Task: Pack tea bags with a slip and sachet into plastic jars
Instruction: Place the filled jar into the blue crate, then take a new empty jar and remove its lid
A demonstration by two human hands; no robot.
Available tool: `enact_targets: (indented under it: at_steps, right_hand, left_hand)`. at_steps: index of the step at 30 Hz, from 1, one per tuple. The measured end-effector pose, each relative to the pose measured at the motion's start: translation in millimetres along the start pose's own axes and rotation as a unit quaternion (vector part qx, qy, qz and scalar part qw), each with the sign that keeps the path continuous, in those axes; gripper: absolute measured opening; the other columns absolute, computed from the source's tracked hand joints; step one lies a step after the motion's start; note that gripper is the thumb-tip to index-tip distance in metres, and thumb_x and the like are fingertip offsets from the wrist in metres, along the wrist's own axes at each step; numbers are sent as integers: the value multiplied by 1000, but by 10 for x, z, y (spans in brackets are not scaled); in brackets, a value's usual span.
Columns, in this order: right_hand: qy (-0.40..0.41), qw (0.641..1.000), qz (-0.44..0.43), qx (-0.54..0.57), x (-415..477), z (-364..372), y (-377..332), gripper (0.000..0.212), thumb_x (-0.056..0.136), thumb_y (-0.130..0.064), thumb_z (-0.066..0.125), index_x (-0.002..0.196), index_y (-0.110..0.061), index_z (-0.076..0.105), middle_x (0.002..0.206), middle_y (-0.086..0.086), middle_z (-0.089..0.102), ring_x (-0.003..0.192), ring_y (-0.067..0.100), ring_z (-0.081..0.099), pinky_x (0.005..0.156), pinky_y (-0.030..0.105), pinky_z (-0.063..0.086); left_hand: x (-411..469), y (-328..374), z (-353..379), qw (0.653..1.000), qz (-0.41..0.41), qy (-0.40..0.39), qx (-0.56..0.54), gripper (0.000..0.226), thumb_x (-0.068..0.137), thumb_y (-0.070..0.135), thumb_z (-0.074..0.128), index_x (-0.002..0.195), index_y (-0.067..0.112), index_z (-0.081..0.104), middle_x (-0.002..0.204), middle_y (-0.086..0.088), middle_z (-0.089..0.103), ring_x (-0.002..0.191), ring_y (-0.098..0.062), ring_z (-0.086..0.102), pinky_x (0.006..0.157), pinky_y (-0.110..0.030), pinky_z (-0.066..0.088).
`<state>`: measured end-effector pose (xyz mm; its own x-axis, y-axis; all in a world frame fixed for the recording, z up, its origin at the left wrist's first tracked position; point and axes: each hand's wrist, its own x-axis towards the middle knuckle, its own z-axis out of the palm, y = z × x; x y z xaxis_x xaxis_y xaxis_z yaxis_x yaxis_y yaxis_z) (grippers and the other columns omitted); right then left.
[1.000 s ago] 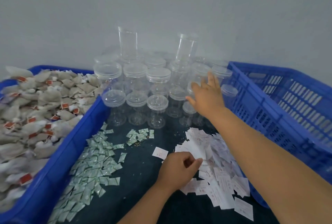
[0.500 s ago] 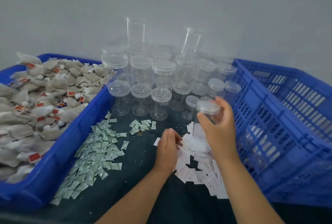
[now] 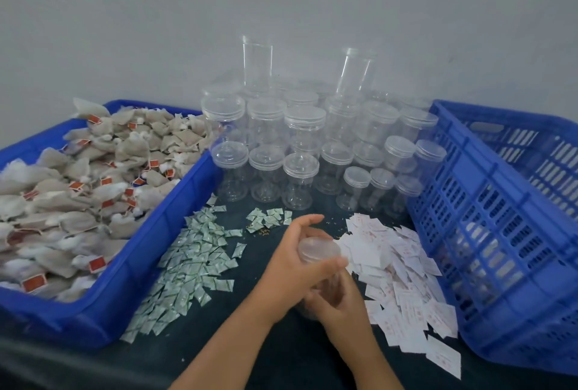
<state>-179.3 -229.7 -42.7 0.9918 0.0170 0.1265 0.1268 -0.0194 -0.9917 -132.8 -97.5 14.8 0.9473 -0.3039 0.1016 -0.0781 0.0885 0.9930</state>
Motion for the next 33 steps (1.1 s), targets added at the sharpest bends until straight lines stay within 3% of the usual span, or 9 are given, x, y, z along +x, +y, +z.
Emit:
enact_targets:
  at_steps: [4, 8, 12, 15, 17, 20, 23, 28, 33]
  right_hand:
    - [11, 993, -37, -114, -17, 80, 85, 50, 76, -35, 90, 115, -51, 64, 94, -17, 76, 82, 5, 73, 68, 19, 54]
    - [122, 942, -112, -293, -29, 158, 142, 49, 77, -52, 80, 118, -55, 53, 109, -23, 68, 101, -2, 65, 75, 16, 49]
    - [261, 838, -233, -419, -39, 214, 193, 56, 88, -46, 82, 128, -12, 63, 117, 3, 69, 109, 19, 62, 93, 34, 55]
    - [337, 885, -125, -294, -30, 119, 107, 69, 79, -44, 91, 132, -12, 62, 120, -8, 64, 109, 25, 64, 90, 42, 59]
    - [328, 926, -50, -182, -29, 59, 79, 71, 75, -44, 92, 135, -23, 60, 124, -19, 60, 111, 21, 64, 86, 32, 57]
    - [282, 946, -16, -162, -28, 36, 77, 67, 76, -46, 91, 133, -34, 59, 125, -14, 64, 102, 18, 64, 85, 33, 55]
    - [248, 951, -28, -180, -55, 70, 73, 66, 74, -49, 89, 131, -34, 60, 124, -20, 63, 103, 11, 61, 87, 36, 52]
    - [218, 963, -13, -157, -81, 118, 30, 57, 75, -40, 93, 121, -49, 61, 117, -25, 68, 101, 17, 66, 87, 40, 55]
    - [205, 967, -11, -152, -95, 142, 7, 55, 77, -29, 96, 119, -43, 62, 113, -27, 68, 97, 12, 67, 77, 24, 48]
  left_hand:
    - [-64, 166, -307, 949, 37, -76, 302, 61, 76, 56, 83, 130, 52, 57, 125, 32, 58, 119, 10, 55, 97, -18, 46]
    - [-186, 227, -244, 865, 88, 51, 492, 55, 77, 86, 55, 118, 50, 60, 111, 29, 62, 100, 7, 57, 78, -11, 41]
    - [-234, 198, -288, 826, -1, 184, 533, 71, 82, 92, 21, 94, 36, 63, 81, 15, 69, 79, -6, 63, 71, -30, 50]
    - [-109, 168, -596, 884, -109, 159, 426, 68, 94, 81, 23, 91, 28, 65, 73, 5, 73, 73, -14, 70, 71, -33, 55]
    - [-43, 115, -725, 930, -153, 160, 292, 60, 105, 66, 31, 85, 25, 70, 67, 9, 75, 64, -7, 72, 62, -27, 54]
    - [24, -76, -819, 870, -126, 175, 443, 64, 107, 63, 32, 67, 27, 67, 59, 21, 69, 60, -3, 64, 64, -28, 49]
    - [110, -289, -814, 832, -60, 188, 518, 66, 100, 68, 48, 55, 21, 61, 51, 4, 57, 50, -8, 54, 55, -30, 46]
    - [265, -272, -820, 787, 26, 216, 577, 23, 94, 52, 70, 97, 31, 79, 91, 9, 65, 85, -14, 65, 66, -29, 47]
    - [247, 119, -899, 773, 63, 201, 599, 36, 98, 58, 59, 115, 29, 73, 110, 8, 66, 101, -13, 62, 81, -34, 55]
